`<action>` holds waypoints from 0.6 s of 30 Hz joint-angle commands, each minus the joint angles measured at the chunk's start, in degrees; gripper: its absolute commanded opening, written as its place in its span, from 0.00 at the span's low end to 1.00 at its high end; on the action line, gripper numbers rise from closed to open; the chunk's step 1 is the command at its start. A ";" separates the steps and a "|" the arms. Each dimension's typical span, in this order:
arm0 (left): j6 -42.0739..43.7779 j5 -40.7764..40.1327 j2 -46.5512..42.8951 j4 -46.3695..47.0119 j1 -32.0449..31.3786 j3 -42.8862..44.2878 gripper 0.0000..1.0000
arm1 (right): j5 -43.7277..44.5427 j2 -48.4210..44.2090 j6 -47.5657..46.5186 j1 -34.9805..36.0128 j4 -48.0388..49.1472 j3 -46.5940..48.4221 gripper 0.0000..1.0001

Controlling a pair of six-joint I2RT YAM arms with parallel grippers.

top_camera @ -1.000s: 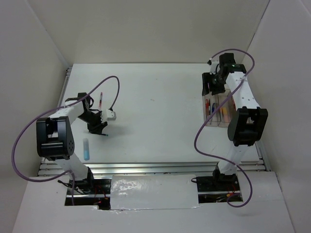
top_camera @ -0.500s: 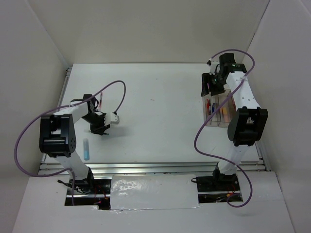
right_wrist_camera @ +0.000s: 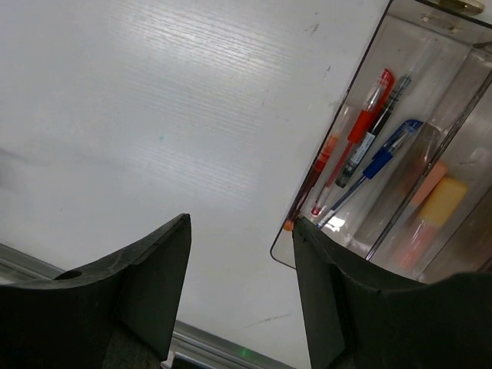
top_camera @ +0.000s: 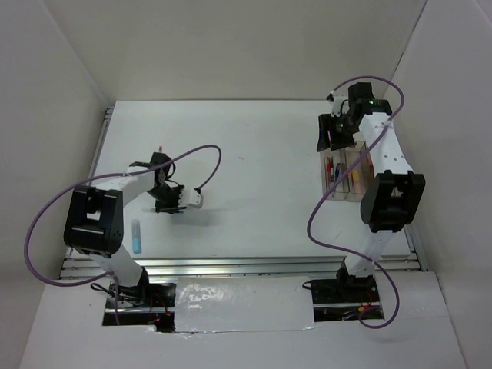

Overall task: Sort the stationery into containers
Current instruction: Pick up the pen from the corner of the board.

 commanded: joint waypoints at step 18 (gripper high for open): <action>19.00 -15.35 -35.89 44.67 -44.68 -19.24 0.00 | -45.33 -4.57 3.56 7.13 -5.86 -3.82 0.74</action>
